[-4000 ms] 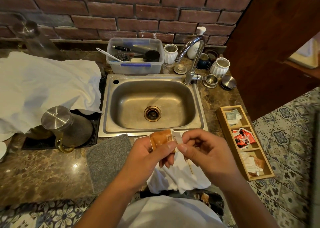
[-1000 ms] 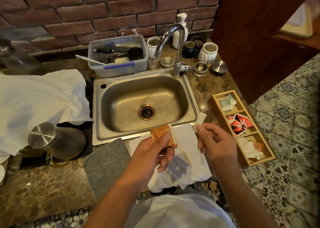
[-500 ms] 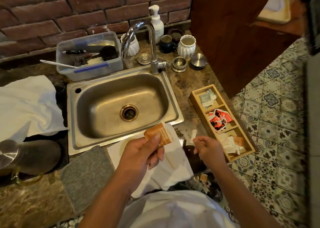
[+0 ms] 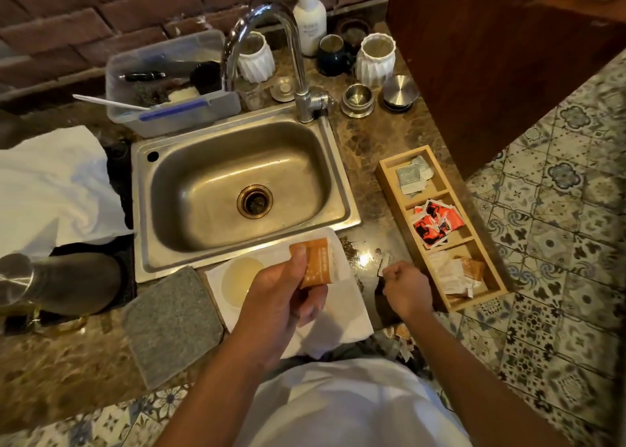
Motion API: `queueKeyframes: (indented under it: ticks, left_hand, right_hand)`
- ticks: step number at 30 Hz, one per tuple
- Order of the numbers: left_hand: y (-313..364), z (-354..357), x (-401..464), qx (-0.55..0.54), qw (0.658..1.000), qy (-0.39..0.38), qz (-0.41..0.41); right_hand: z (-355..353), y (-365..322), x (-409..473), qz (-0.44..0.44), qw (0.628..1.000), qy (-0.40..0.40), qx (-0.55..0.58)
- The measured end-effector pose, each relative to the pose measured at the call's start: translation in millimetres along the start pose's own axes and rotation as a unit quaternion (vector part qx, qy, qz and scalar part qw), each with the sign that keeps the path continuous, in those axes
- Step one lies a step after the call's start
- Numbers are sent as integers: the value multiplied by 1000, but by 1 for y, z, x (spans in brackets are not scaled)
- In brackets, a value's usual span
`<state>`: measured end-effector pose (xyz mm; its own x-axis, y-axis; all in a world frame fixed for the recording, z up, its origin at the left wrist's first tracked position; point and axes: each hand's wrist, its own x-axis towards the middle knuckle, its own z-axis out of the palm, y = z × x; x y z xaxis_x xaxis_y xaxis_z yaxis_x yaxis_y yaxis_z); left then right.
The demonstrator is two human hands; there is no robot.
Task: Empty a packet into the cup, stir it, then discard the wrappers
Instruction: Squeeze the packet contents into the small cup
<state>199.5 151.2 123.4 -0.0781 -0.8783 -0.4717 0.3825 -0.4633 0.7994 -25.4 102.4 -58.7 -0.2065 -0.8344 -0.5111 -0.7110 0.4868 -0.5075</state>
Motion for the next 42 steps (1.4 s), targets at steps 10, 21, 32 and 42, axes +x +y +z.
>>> queueKeyframes:
  ticks: [10,21,32,42]
  left_hand:
    - [-2,5,-8,12,1000,9,3]
    - [-10,2,-16,19,998,59,21]
    - [-22,-10,-26,-13,986,150,71]
    - [-12,-42,-38,7,981,158,109]
  right_hand:
    - [2,6,1,4,997,1,-82]
    - [-47,-56,-52,-172,969,-76,161]
    - [-90,-141,-129,-355,884,-157,259]
    - [-61,-164,-147,-353,899,-137,218]
